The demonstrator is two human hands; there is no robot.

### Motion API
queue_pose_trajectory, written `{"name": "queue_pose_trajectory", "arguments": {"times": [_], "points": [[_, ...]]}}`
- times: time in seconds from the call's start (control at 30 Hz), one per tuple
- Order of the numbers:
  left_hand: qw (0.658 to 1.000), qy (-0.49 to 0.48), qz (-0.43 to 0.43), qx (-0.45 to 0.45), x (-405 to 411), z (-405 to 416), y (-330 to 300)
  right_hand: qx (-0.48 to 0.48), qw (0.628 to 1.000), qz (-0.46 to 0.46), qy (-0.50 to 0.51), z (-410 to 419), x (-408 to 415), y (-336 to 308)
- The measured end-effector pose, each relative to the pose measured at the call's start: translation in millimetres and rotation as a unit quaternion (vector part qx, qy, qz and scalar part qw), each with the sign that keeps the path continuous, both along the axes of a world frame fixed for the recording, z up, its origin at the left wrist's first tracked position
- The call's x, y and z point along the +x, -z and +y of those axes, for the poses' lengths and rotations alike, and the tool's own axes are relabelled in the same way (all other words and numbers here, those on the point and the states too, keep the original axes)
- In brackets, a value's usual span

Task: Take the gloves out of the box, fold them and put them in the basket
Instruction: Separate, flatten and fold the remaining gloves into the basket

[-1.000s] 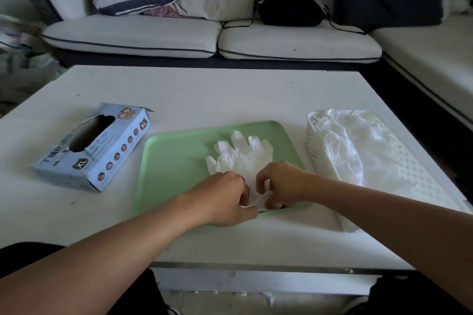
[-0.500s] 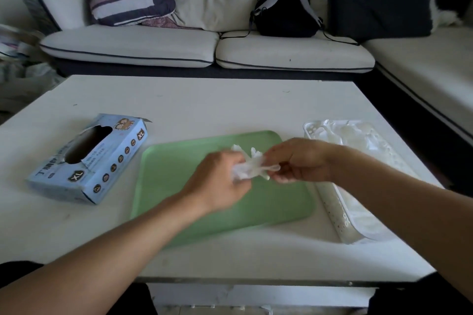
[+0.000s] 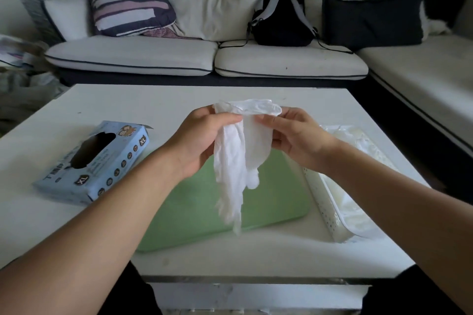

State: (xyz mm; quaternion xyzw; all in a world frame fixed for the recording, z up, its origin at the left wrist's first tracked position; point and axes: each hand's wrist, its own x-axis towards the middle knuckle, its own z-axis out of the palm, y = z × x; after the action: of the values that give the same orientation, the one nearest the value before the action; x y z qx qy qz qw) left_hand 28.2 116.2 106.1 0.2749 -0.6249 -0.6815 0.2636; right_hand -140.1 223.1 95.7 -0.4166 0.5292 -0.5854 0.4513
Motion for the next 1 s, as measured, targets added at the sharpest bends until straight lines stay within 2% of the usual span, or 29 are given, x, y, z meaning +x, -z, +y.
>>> {"name": "queue_pose_trajectory", "arguments": {"times": [0.13,0.2,0.4,0.5,0.6,0.67,0.73,0.87,0.93,1.0], "points": [[0.999,-0.037,0.024,-0.006,-7,3,4,-0.003,0.999,-0.007,0.053,5,-6,-10],[0.997,-0.046,0.047,-0.043,-10,5,7,-0.005,0.998,-0.008,0.063,12,-7,-14],[0.985,0.031,0.065,-0.159,-26,28,1,-0.001,0.997,-0.030,0.069,50,-33,-29],[0.987,0.054,0.050,-0.145,-49,44,-3,0.041,0.996,-0.003,0.078,74,-60,-37],[0.991,0.064,0.001,-0.116,-87,55,-3,0.068,0.990,0.031,0.122,91,-94,-40],[0.991,0.065,-0.009,-0.117,-114,60,-9,0.049,0.984,0.053,0.161,95,-113,-43],[0.988,0.049,0.010,-0.147,-135,60,-21,-0.014,0.977,0.087,0.194,94,-124,-51],[0.959,0.037,0.074,-0.270,-161,69,-49,-0.154,0.943,0.176,0.235,103,-142,-73],[0.947,0.055,0.084,-0.305,-165,77,-45,-0.155,0.943,0.188,0.225,111,-151,-67],[0.941,0.089,0.070,-0.319,-167,81,-19,-0.105,0.943,0.220,0.228,123,-161,-45]]}}
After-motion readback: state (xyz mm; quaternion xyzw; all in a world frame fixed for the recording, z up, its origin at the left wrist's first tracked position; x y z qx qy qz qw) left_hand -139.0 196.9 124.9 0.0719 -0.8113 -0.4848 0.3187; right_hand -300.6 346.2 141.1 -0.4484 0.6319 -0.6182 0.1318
